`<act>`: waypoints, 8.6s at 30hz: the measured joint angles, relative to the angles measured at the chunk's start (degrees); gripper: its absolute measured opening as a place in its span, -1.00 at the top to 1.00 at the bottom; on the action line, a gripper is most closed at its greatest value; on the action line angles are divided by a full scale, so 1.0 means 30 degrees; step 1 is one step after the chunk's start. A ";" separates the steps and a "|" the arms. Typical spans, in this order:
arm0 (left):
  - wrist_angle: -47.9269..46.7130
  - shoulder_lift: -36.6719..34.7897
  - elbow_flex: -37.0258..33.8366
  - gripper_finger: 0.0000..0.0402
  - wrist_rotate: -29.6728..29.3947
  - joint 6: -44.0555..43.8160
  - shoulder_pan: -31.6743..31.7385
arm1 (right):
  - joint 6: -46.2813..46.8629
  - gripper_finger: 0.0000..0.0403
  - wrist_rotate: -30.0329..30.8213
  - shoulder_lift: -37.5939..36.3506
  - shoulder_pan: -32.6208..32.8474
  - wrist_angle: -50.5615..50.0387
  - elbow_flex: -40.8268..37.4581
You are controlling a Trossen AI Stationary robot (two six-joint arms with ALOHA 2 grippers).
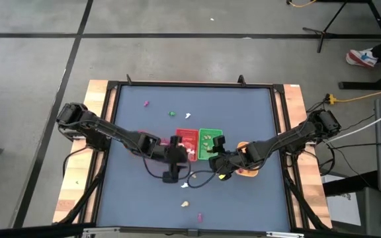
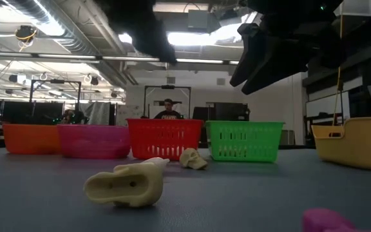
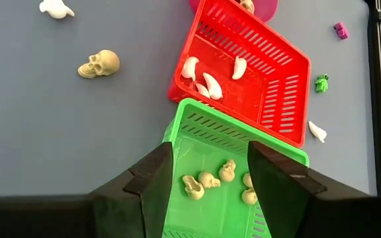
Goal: Sort Halloween decoration
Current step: Put the white ghost toy into the red bin
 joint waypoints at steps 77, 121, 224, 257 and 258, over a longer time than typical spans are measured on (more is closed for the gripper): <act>0.4159 0.7883 0.0022 0.30 -0.5870 -0.7952 -0.5274 | 0.0648 0.03 -0.0007 0.0000 0.0000 -0.0015 0.0000; 0.4805 0.7886 0.0005 0.50 -0.5750 -0.7974 -0.5269 | 0.0652 0.03 -0.0007 0.0000 0.0000 -0.0011 0.0000; 0.5764 0.7927 0.0000 0.80 -0.4591 -0.7850 -0.4895 | 0.0648 0.03 -0.0357 0.0000 0.0007 0.0000 0.0000; 0.3305 0.3650 -0.0007 0.80 -0.7486 -0.5343 -0.1541 | 0.0660 0.03 -0.1544 0.0001 0.0007 0.0012 -0.0007; 0.3007 0.3650 -0.0007 0.80 -0.7466 -0.5336 -0.1296 | 0.0677 0.03 -0.1804 0.0007 0.0007 0.0015 -0.0007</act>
